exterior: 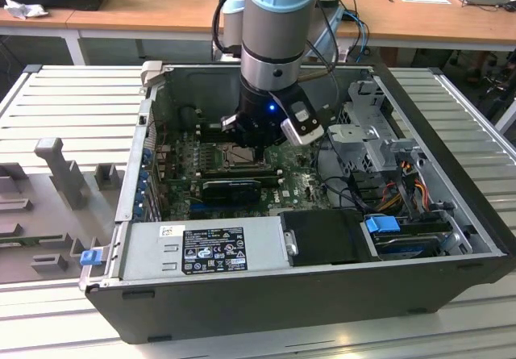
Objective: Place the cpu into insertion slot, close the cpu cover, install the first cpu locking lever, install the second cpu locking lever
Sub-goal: 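Install the second cpu locking lever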
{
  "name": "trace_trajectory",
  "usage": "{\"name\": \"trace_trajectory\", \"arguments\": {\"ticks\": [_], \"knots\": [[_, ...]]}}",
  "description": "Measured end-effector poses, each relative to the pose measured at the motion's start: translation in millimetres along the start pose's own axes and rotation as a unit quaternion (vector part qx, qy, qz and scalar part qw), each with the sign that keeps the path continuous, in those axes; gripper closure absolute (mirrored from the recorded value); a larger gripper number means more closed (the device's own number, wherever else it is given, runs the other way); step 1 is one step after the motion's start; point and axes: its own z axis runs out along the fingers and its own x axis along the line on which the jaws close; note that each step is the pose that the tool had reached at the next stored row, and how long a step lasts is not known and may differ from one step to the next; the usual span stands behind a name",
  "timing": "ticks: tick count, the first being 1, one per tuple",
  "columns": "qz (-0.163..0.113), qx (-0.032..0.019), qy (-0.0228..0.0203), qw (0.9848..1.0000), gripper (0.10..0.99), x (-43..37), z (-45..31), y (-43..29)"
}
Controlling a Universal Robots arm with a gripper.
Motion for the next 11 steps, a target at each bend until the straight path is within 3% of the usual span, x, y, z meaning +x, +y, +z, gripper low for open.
{"name": "trace_trajectory", "arguments": {"ticks": [3, 5, 7, 8, 10, 11], "knots": [[0.0, -0.0002, 0.0, 1.0, 0.98, 0.2, -0.6, -4.5], [0.0, -0.0069, -0.0002, 1.0, 0.98, 0.3, -0.8, -6.9], [0.0, -0.0396, -0.0011, 0.9992, 0.98, 0.5, -1.0, -9.2], [0.0, -0.0483, -0.0012, 0.9988, 0.98, 0.5, -0.6, -9.7], [-0.007, -0.0577, -0.0003, 0.9983, 0.98, 0.6, 2.1, -10.0], [-0.008, -0.0586, 0.0, 0.9983, 0.98, 1.1, 2.7, -10.1]]}}
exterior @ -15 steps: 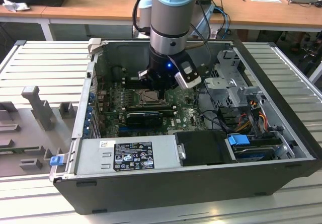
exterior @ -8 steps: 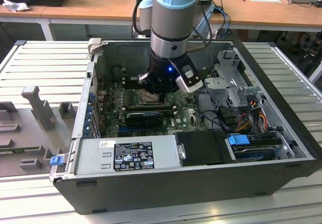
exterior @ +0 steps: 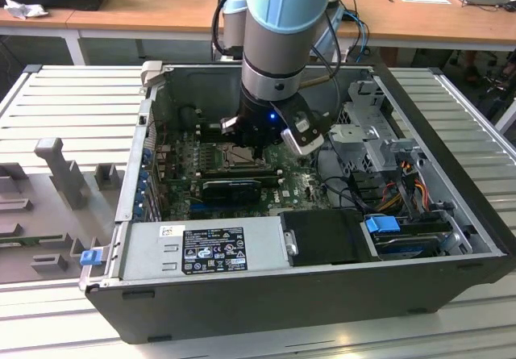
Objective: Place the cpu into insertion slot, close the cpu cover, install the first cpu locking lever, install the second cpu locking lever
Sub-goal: 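Install the second cpu locking lever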
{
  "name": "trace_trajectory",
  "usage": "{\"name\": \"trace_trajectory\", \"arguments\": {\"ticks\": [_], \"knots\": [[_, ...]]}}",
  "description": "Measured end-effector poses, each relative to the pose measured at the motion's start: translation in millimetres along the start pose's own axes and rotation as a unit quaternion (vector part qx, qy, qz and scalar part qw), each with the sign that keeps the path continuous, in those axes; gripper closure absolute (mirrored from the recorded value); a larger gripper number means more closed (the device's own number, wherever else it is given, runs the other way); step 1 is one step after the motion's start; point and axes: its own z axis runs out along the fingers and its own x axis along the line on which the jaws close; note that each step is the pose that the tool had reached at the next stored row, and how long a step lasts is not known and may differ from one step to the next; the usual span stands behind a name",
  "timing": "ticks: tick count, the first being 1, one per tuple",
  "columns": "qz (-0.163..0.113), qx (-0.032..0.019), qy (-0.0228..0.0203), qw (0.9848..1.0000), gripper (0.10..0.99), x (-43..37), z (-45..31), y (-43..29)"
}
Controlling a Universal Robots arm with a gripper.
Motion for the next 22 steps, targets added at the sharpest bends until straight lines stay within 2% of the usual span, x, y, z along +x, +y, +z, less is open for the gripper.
{"name": "trace_trajectory", "arguments": {"ticks": [7, 9, 10, 16, 22], "knots": [[-0.001, -0.0018, 0.0003, 1.0, 0.98, 3.8, 2.4, -0.3], [-0.002, -0.0041, 0.0003, 1.0, 0.98, 5.0, 4.2, -0.8], [-0.004, -0.007, 0.0005, 1.0, 0.98, 7.9, 5.3, -0.8], [-0.005, -0.0071, 0.0008, 1.0, 0.98, 29.4, 8.1, -0.1], [-0.005, -0.0071, 0.0008, 1.0, 0.98, 30.4, 10.8, -0.8]]}}
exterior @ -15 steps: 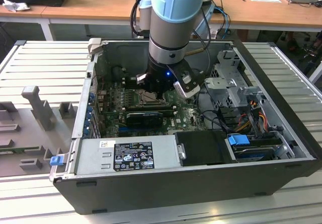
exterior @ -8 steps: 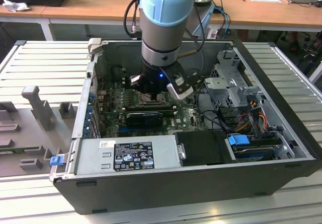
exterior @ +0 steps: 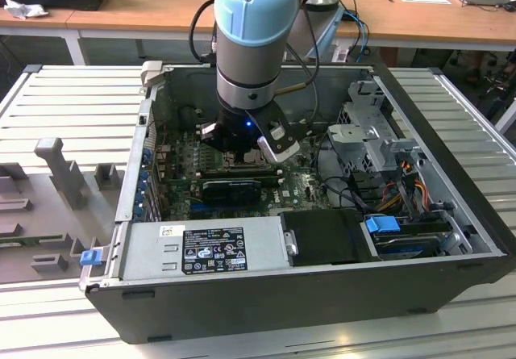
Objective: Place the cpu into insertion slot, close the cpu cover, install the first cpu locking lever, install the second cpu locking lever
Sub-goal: 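Install the second cpu locking lever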
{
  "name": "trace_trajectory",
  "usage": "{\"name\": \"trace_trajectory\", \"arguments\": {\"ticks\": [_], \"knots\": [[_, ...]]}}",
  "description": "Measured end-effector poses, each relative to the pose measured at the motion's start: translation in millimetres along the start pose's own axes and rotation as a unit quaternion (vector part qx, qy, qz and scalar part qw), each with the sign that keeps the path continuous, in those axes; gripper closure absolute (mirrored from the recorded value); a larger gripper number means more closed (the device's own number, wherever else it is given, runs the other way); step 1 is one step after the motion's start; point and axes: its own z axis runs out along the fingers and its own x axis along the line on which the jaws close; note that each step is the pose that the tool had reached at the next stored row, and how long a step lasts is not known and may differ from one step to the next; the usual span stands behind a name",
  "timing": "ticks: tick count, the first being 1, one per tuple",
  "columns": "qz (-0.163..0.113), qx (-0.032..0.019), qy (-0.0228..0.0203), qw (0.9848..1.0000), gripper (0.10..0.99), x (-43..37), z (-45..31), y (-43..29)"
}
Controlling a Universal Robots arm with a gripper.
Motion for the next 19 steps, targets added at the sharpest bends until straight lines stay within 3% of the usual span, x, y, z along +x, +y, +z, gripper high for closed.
{"name": "trace_trajectory", "arguments": {"ticks": [6, 13, 19], "knots": [[0.0, 0.0, 0.0, 1.0, 0.98, 1.3, 2.5, -0.5], [0.0, -0.0002, 0.0, 1.0, 0.98, 8.6, 15.7, -3.7], [0.0, -0.004, -0.0002, 1.0, 0.98, 18.6, 16.0, -6.5]]}}
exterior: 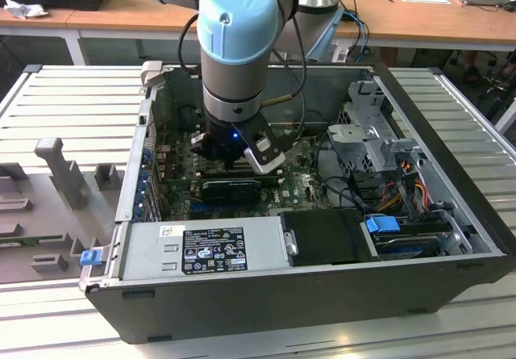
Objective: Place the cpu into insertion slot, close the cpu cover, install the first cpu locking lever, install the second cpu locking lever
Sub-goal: 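Install the second cpu locking lever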
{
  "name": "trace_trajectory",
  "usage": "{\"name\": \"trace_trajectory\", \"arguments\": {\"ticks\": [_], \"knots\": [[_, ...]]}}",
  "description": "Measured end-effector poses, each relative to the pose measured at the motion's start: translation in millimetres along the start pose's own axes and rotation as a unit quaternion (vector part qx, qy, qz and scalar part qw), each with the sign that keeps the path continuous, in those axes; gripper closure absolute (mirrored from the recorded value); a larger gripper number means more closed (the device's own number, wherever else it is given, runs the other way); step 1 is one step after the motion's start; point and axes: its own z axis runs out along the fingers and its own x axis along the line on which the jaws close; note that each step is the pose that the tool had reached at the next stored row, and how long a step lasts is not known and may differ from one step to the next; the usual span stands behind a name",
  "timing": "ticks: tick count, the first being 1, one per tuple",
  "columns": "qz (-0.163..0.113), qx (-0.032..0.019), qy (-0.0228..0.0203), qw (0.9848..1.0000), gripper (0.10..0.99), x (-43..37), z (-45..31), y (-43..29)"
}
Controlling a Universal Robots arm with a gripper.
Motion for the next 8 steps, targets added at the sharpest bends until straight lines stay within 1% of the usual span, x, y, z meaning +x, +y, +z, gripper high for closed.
{"name": "trace_trajectory", "arguments": {"ticks": [1, 2, 3, 4, 6, 8], "knots": [[0.0, -0.0011, -0.0001, 1.0, 0.98, 0.4, 0.0, -1.1], [0.0, -0.0041, -0.0003, 1.0, 0.98, 1.3, 0.2, -2.9], [0.0, -0.0091, -0.0008, 1.0, 0.98, 2.1, 0.7, -3.7], [0.0, -0.0124, -0.001, 0.9999, 0.98, 3.6, 1.4, -3.8], [0.0, -0.0163, -0.0013, 0.9999, 0.98, 7.6, 3.1, -4.0], [0.0, -0.0179, -0.0015, 0.9998, 0.98, 10.7, 6.5, -4.7]]}}
